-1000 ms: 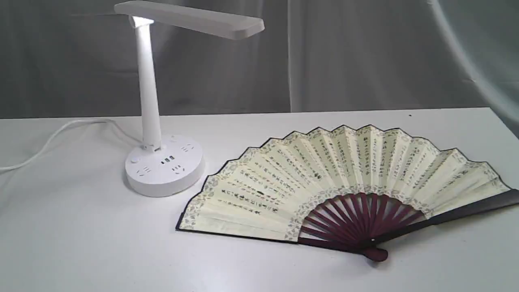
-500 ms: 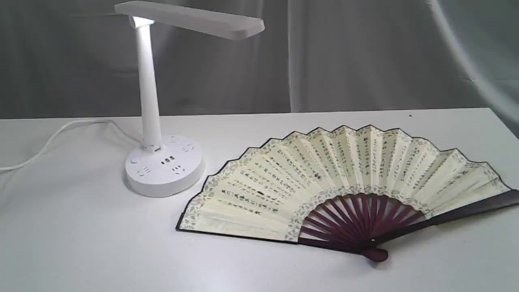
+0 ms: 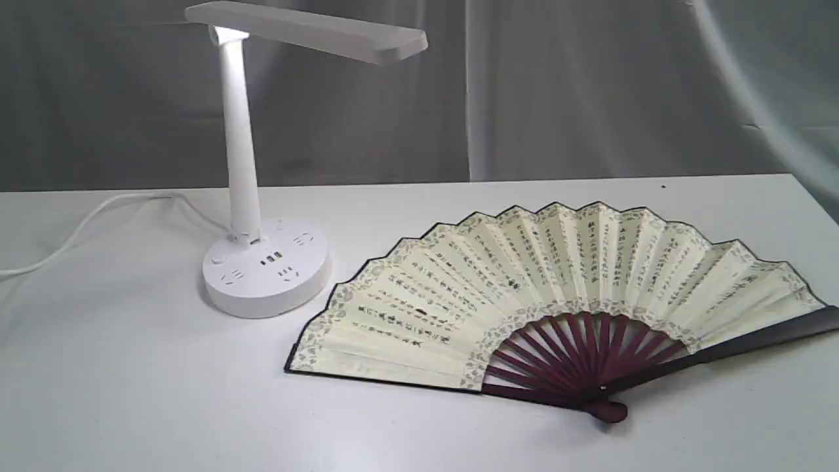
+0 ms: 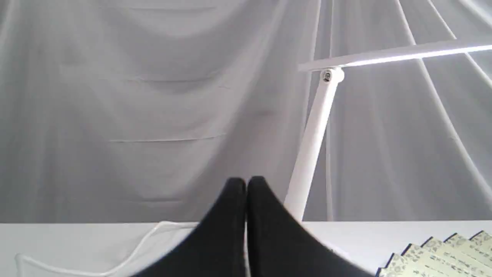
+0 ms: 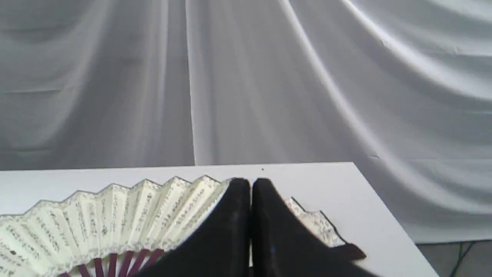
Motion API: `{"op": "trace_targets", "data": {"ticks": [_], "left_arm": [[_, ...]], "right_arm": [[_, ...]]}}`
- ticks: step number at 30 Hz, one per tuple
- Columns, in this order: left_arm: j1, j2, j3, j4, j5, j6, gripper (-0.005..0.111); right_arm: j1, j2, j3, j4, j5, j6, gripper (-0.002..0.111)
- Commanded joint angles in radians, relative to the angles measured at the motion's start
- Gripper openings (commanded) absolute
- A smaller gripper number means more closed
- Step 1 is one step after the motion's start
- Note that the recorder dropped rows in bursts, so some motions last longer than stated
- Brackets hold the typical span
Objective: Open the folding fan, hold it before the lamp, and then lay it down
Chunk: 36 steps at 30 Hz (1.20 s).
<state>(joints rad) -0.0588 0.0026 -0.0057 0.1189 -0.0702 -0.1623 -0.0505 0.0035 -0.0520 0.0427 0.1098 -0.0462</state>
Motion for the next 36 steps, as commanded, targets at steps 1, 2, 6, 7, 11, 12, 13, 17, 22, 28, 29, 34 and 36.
{"op": "trace_targets", "data": {"ticks": [1, 2, 6, 7, 11, 12, 13, 17, 22, 28, 29, 34, 36], "left_arm": [[-0.003, -0.003, 0.006, 0.004, -0.026, 0.006, 0.000], [-0.003, -0.003, 0.006, 0.004, -0.026, 0.009, 0.000], [-0.003, -0.003, 0.006, 0.004, -0.028, 0.009, 0.000], [-0.003, -0.003, 0.006, 0.004, -0.025, 0.009, 0.000], [-0.003, -0.003, 0.006, 0.004, 0.041, 0.009, 0.000], [-0.003, -0.003, 0.006, 0.004, 0.064, 0.009, 0.000], [-0.003, -0.003, 0.006, 0.004, 0.090, 0.009, 0.000], [-0.003, -0.003, 0.006, 0.004, 0.146, 0.009, 0.000], [-0.003, -0.003, 0.006, 0.004, 0.151, 0.009, 0.000], [-0.003, -0.003, 0.006, 0.004, 0.151, 0.009, 0.000], [-0.003, -0.003, 0.006, 0.004, 0.151, 0.009, 0.000], [-0.003, -0.003, 0.006, 0.004, 0.151, 0.009, 0.000], [-0.003, -0.003, 0.006, 0.004, 0.151, 0.009, 0.000]], "right_arm": [[0.001, -0.004, 0.052, 0.012, -0.013, -0.002, 0.000], [0.001, -0.004, 0.052, 0.004, 0.024, -0.005, 0.000], [0.001, -0.004, 0.052, 0.002, 0.042, -0.046, 0.000], [0.001, -0.004, 0.052, 0.002, 0.042, -0.056, 0.000], [0.001, -0.004, 0.052, 0.002, 0.054, -0.058, 0.000], [0.001, -0.004, 0.052, 0.002, 0.056, -0.058, 0.000], [0.001, -0.004, 0.052, 0.002, 0.056, -0.058, 0.000], [0.001, -0.004, 0.052, 0.002, 0.056, -0.058, 0.000], [0.001, -0.004, 0.052, 0.002, 0.056, -0.054, 0.000], [0.001, -0.004, 0.052, 0.002, 0.056, -0.056, 0.000], [0.001, -0.004, 0.052, 0.002, 0.056, -0.056, 0.000], [0.001, -0.004, 0.052, 0.002, 0.053, -0.056, 0.000], [0.001, -0.004, 0.052, 0.002, 0.053, -0.056, 0.000]]}}
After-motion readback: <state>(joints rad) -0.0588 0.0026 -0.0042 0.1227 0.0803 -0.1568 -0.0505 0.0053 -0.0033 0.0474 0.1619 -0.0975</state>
